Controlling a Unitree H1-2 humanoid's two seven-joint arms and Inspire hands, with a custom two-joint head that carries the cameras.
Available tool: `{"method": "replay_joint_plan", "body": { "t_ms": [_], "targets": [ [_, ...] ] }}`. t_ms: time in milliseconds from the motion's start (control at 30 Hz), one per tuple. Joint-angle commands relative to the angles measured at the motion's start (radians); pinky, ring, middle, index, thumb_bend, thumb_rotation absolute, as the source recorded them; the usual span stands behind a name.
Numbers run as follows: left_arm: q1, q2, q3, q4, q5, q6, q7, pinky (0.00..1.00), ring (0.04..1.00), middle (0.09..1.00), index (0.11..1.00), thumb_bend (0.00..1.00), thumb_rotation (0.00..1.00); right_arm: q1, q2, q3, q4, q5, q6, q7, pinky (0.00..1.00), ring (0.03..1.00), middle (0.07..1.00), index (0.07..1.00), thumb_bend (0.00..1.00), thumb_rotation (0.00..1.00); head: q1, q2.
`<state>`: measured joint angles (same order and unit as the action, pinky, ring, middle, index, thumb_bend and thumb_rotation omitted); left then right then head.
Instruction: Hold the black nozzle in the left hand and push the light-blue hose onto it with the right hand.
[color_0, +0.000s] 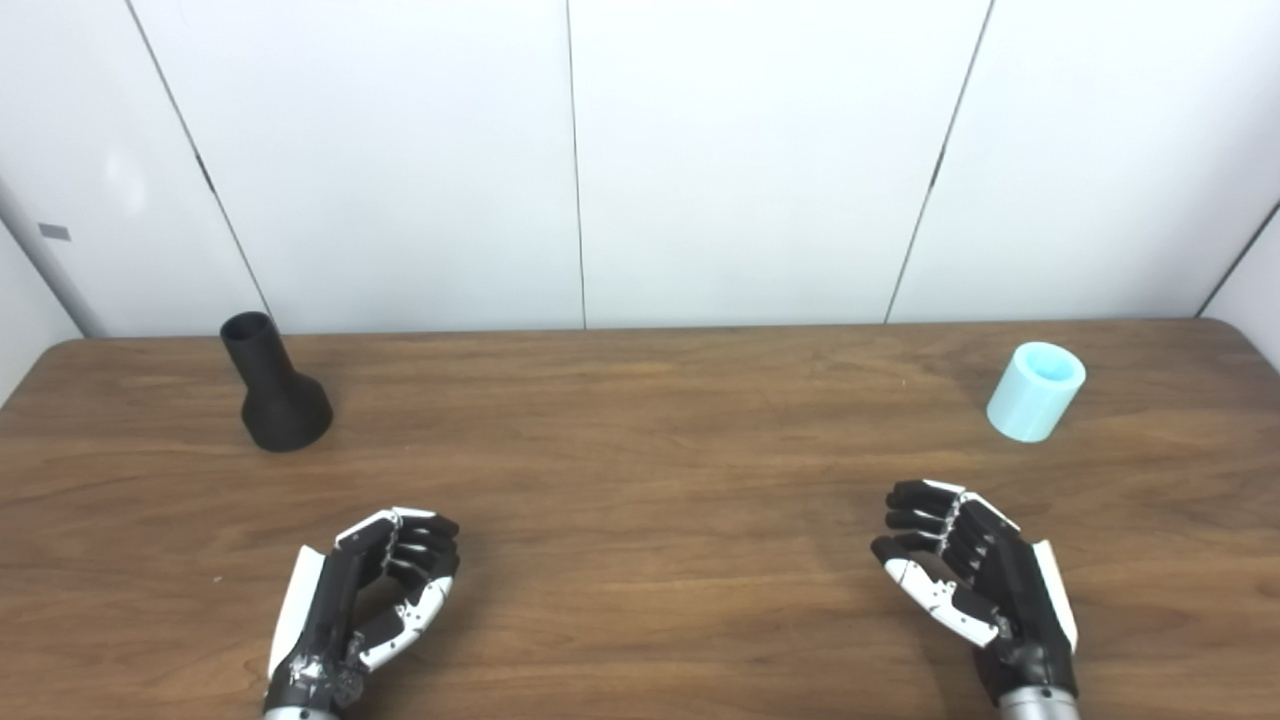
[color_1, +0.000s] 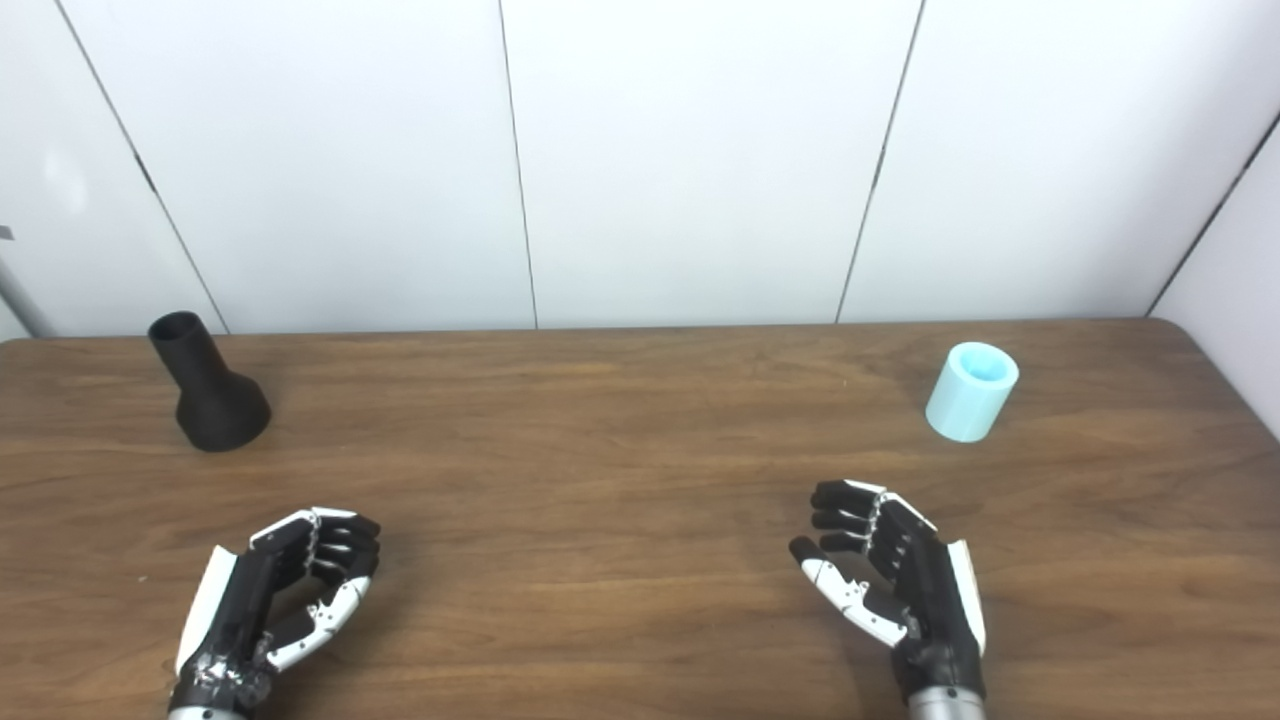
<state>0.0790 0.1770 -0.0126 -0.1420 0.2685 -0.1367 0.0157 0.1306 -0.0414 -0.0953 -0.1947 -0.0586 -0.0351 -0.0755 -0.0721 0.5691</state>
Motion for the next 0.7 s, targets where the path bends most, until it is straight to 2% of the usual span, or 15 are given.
{"method": "replay_joint_plan", "body": {
  "t_ms": [0,667],
  "targets": [
    [0.003,0.015,-0.001,0.016,0.001,-0.020,-0.005,0.45,0.520,0.564,0.571,0.31,0.04,-0.014,-0.003,-0.001,-0.033,0.002,-0.016,0.000,0.56,0.631,0.645,0.615,0.29,0.09,0.000,0.000],
    [0.002,0.016,0.002,0.017,-0.008,-0.019,-0.007,0.45,0.518,0.561,0.571,0.31,0.04,-0.015,-0.001,-0.001,-0.032,-0.003,-0.013,-0.003,0.57,0.635,0.648,0.617,0.29,0.12,-0.001,0.002]
  ]
}}
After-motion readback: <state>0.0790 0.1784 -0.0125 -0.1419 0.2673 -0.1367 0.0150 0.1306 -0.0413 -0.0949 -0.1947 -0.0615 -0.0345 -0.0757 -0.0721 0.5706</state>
